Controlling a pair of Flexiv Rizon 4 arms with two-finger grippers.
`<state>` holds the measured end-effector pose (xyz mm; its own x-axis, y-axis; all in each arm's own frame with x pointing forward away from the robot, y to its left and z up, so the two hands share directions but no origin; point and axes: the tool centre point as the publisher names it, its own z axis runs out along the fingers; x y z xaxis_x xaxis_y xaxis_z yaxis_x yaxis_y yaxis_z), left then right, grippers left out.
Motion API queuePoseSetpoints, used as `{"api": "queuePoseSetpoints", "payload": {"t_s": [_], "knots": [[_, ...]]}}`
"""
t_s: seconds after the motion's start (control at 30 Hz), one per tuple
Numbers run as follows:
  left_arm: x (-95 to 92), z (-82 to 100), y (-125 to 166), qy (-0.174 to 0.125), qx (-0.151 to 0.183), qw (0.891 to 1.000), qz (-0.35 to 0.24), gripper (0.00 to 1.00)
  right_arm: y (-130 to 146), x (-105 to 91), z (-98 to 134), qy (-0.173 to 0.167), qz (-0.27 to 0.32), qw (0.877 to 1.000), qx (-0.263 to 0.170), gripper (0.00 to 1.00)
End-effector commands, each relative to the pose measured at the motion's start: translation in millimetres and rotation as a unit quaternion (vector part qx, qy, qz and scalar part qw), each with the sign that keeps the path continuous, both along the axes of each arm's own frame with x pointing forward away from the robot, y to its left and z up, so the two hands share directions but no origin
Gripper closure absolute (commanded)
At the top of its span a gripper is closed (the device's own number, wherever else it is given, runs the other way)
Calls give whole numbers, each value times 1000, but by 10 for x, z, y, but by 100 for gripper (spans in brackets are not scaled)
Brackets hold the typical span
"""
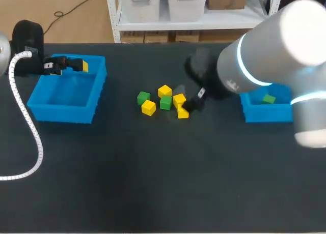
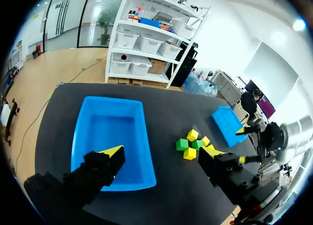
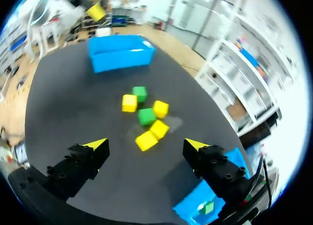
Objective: Put the green cubes in the right bin and the yellow cubes in the left bin.
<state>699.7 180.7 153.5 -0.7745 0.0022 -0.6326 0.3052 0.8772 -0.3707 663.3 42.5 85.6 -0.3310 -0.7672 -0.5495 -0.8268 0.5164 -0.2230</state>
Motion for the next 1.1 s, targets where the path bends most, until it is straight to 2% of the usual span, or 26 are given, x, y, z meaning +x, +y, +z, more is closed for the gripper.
{"api": "queuePoseSetpoints", "payload": {"t_s": [0.03,0.33,0.63,0.93,1.1], "knots": [[3,-24,27,-4,-6,1000,-4,0,121,49,-187,22,83,996,-24,0],[3,-24,27,-4,-6,1000,-4,0,390,-19,-380,27,105,993,-37,0],[3,-24,27,-4,-6,1000,-4,0,526,148,-434,28,104,994,-27,0],[3,-24,27,-4,-6,1000,-4,0,623,256,-548,60,99,992,-44,0],[3,-24,27,-4,-6,1000,-4,0,645,293,-603,80,94,992,-39,0]]}}
